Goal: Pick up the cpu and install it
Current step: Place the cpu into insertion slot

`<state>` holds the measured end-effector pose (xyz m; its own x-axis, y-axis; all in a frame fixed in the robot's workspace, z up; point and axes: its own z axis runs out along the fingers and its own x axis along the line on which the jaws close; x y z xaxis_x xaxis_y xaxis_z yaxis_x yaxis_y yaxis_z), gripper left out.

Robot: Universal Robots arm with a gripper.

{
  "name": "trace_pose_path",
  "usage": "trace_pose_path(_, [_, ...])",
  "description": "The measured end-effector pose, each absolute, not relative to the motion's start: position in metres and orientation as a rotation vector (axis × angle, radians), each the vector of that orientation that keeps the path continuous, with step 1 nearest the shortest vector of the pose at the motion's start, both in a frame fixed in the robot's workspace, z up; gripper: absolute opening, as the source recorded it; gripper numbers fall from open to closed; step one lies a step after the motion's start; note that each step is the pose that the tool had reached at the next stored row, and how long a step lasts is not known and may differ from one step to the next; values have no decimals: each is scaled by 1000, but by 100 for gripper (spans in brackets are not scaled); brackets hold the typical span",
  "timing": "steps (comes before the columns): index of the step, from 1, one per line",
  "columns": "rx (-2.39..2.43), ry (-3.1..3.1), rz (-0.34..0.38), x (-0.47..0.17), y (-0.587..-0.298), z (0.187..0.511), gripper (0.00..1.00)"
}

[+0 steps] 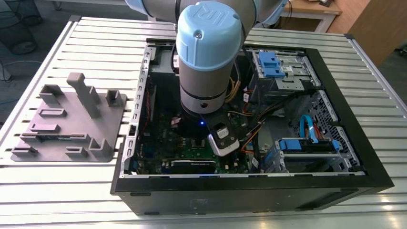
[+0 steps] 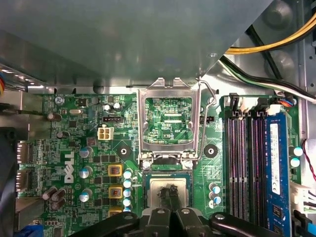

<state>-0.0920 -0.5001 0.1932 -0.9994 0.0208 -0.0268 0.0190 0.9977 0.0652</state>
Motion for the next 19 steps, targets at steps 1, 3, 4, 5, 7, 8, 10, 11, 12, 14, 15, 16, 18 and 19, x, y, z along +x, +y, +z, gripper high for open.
trace_pose_path(1, [31,3112,101,-92,-500,193,11])
trace_pose_path(3, [31,3112,102,-92,-500,193,11])
trace_pose_path(4, [31,3112,102,-92,-500,192,11])
trace_pose_path(5, [31,3112,102,-92,-500,192,11])
trace_pose_path(7, [31,3112,102,-92,-500,192,11])
trace_pose_path(8, [31,3112,102,-92,-500,193,11])
trace_pose_path(10, [31,3111,104,-92,-500,194,11])
trace_pose_path(11, [31,3111,104,-92,-500,195,11])
trace_pose_path(12, [31,3112,103,-92,-500,197,11])
trace_pose_path(14, [31,3112,103,-92,-500,201,11])
trace_pose_path(15, [31,3112,102,-92,-500,203,11])
trace_pose_path(16, [31,3112,102,-92,-500,206,11])
trace_pose_path(18, [31,3112,102,-92,-500,210,11])
trace_pose_path(19, [31,3112,102,-92,-500,213,11])
